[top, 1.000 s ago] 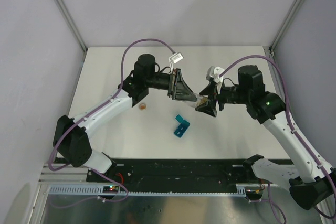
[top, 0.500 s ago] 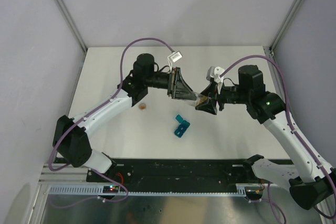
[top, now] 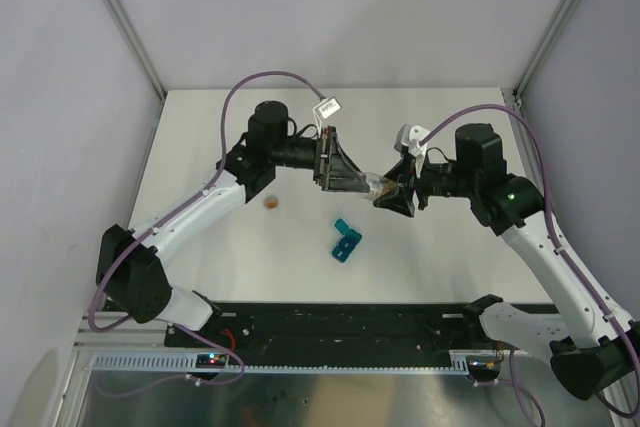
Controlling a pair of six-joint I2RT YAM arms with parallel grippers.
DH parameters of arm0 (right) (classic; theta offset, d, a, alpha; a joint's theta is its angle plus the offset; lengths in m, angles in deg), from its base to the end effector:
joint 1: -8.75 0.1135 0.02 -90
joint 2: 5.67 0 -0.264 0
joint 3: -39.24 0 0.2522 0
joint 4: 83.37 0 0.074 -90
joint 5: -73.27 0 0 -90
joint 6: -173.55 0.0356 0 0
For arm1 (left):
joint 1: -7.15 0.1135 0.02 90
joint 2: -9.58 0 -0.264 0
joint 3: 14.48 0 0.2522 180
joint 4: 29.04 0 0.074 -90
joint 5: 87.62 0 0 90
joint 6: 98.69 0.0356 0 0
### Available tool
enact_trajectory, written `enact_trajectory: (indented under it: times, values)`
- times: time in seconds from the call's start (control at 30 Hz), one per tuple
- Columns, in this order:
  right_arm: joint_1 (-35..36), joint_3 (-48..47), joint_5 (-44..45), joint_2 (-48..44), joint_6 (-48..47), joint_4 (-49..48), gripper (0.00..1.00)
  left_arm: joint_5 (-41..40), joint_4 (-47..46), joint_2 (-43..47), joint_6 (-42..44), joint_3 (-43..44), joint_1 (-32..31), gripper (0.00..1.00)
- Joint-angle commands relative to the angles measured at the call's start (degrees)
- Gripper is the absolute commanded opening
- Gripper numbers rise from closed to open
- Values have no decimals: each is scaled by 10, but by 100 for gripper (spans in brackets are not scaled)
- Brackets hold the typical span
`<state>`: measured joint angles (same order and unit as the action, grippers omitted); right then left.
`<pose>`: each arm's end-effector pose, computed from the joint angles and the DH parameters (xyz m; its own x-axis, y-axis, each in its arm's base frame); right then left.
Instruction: Sort the pills into containers
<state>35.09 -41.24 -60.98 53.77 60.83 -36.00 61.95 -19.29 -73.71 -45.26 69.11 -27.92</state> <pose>0.1775 0.1156 0.3872 -0.0274 -0.3223 -0.9462 -0.9637 0.2602 -0.0607 0.2542 -0.2160 0.3619 -0.6961 0.1200 -0.7079 0.7127 -0.0034 -0.7014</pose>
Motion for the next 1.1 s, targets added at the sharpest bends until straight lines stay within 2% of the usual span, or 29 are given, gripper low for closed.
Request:
enact_trajectory:
  times: [0.0,0.13,0.33,0.4,0.67,0.77,0.97,1.07]
  values:
    - [-2,-2,1,-6,-1,-20,0,-25,43,25,49,2,1,98]
    - [0,-2,4,-4,1,-24,0,-35,64,19,57,10,-7,90]
    - [1,-3,6,-3,-1,-20,0,-33,72,3,57,21,-15,72]
    - [2,-3,7,-2,-2,-17,0,-29,73,0,56,25,-16,71]
    - [3,-3,9,2,-6,-15,0,-26,73,0,49,36,-18,82]
    - [5,-3,10,4,-6,-14,0,-26,73,-2,48,38,-19,83]
    - [5,-3,11,4,-6,-14,0,-25,71,-9,45,41,-22,76]
    - [6,-3,10,5,-6,-11,0,-23,70,-13,44,44,-24,68]
